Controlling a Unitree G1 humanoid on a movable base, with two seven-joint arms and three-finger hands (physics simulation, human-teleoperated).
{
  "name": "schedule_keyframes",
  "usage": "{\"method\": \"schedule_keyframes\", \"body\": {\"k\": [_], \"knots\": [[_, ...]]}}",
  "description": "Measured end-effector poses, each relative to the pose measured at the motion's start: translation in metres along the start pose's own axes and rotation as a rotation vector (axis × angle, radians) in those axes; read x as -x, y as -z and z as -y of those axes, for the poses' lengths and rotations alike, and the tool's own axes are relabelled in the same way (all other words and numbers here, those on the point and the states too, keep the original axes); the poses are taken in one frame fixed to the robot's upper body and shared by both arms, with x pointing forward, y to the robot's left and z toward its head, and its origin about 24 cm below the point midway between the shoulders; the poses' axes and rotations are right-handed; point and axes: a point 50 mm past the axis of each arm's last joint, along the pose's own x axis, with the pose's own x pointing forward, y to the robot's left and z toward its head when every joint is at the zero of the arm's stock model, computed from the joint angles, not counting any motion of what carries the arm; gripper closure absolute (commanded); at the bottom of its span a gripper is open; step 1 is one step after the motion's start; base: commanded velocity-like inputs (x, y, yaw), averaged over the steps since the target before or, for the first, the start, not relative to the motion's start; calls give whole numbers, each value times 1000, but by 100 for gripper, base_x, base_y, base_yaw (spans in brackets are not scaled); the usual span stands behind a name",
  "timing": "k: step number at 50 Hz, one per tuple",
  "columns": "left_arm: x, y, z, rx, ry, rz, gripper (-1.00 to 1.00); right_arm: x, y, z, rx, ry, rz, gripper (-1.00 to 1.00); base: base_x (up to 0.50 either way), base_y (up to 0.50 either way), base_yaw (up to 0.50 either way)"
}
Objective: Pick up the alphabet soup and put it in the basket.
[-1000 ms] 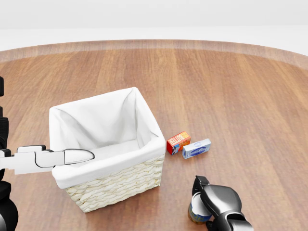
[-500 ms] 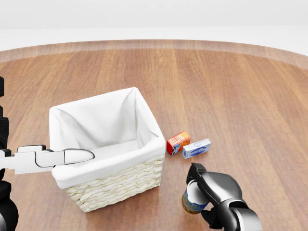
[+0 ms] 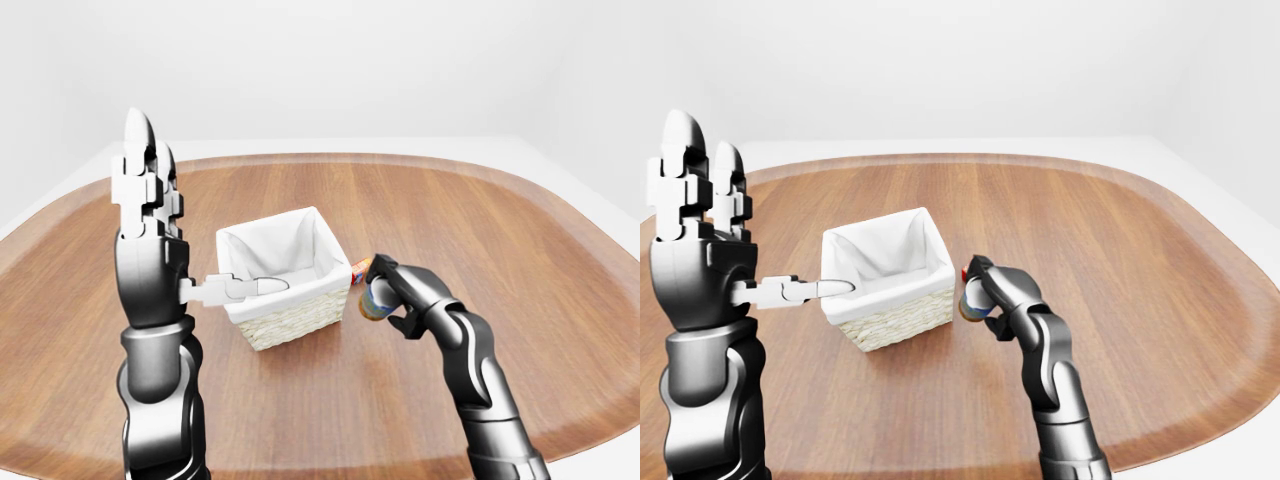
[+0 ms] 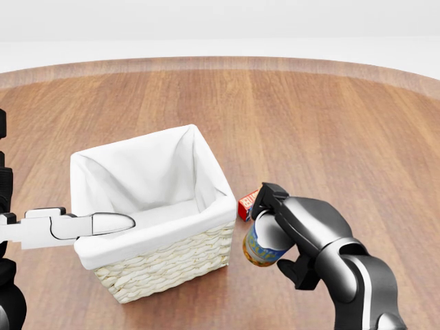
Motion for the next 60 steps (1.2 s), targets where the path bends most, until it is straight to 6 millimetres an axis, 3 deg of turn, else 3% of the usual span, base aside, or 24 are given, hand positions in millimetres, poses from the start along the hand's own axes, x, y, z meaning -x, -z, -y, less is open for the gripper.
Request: {"method": "schedule_keyframes", "body": {"k": [7,26,46,60], "knots": [[0,0,0,0,0,-1,-100,6,-19,25,32,37,69,95,0,0,0],[0,0,0,-1,-2,1,-100,14,-48,65,89,172,171,95,0,0,0],[0,-1,0,-1,-1,5,-100,17,-66,85,119,253,231,96,0,0,0],[0,-1,0,-1,0,7,-100,3,-86,97,148,257,269,95,0,0,0]]}}
